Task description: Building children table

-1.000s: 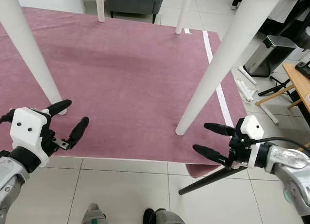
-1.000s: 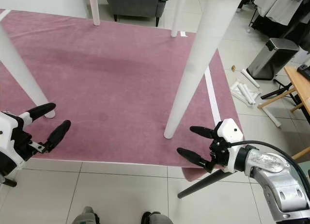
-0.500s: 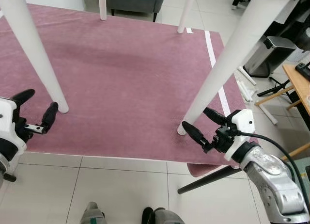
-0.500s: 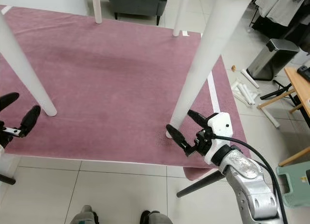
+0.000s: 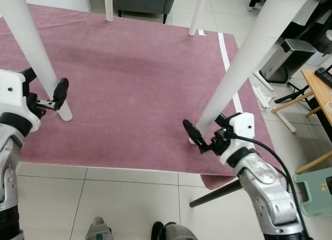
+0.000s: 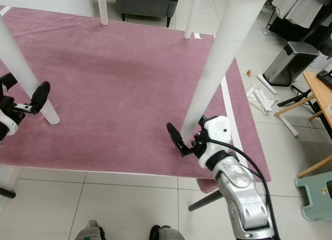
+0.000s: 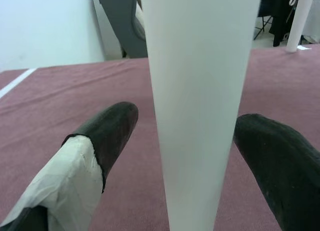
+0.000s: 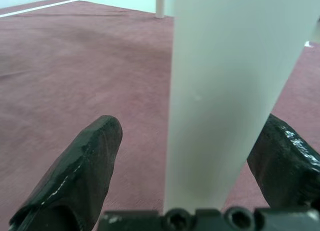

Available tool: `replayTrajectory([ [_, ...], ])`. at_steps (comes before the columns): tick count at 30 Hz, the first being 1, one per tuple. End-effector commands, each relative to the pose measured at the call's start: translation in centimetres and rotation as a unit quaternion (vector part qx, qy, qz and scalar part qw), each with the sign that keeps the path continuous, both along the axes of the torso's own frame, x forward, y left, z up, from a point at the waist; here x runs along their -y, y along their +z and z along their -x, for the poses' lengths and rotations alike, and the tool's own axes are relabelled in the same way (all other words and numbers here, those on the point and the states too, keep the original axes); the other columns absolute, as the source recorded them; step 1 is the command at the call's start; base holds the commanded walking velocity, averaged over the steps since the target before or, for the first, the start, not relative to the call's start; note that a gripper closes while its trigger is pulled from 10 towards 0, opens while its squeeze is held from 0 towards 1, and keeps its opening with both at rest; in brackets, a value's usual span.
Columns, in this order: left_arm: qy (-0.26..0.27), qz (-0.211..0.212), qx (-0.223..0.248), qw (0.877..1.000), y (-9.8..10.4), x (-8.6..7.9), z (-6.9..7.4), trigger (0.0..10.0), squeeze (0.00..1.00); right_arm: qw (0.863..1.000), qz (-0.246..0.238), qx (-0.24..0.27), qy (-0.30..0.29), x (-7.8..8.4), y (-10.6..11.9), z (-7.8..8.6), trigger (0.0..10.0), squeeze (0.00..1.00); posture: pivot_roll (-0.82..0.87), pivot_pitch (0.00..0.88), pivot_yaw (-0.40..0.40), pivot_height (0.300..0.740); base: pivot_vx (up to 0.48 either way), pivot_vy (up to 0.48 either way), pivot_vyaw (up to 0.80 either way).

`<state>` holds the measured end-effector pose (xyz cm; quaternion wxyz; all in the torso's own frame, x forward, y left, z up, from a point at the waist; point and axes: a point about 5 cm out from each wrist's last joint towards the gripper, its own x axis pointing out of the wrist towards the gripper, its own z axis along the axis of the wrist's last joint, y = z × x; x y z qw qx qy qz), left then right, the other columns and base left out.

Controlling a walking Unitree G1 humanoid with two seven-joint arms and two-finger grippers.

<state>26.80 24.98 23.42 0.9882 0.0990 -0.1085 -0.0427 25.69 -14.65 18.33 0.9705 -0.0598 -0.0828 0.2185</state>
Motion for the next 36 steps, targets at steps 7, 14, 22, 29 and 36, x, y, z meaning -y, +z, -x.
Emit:
replayTrajectory([
  [7, 0.170, 0.057, 0.025, 0.984, -0.4, -1.4, -0.8, 0.0, 0.00, 0.996, -0.016, 0.022, -0.082, -0.4, 0.3, -2.2, 10.0, 0.00, 0.16, 0.128, -0.073, 0.740, 0.000, 0.000, 0.00],
  [14, 0.165, 0.066, 0.033, 0.984, -0.4, -1.0, -0.9, 0.0, 0.00, 0.993, -0.023, 0.021, -0.111, -1.0, 0.1, -3.0, 7.5, 0.00, 0.16, 0.129, -0.075, 0.740, 0.000, 0.000, 0.00],
  [22, 0.167, 0.066, 0.037, 0.983, -0.4, -1.1, -0.8, 0.0, 0.00, 0.993, -0.032, 0.030, -0.108, -1.9, 0.2, -3.4, 0.0, 0.00, 0.17, 0.131, -0.075, 0.740, 0.000, 0.000, 0.00],
  [29, 0.178, 0.055, 0.056, 0.981, 0.3, -1.4, -0.3, 0.0, 0.00, 0.997, -0.037, 0.051, -0.050, -3.6, 0.9, -3.1, 0.0, 0.00, 0.17, 0.133, -0.077, 0.740, 0.000, 0.000, 0.00],
  [36, 0.208, 0.034, 0.102, 0.972, 2.5, -3.1, 1.0, 0.0, 0.00, 0.996, -0.047, 0.070, -0.004, -4.7, 1.9, -2.6, 0.0, 0.00, 0.18, 0.134, -0.081, 0.740, 0.000, 0.000, 0.00],
])
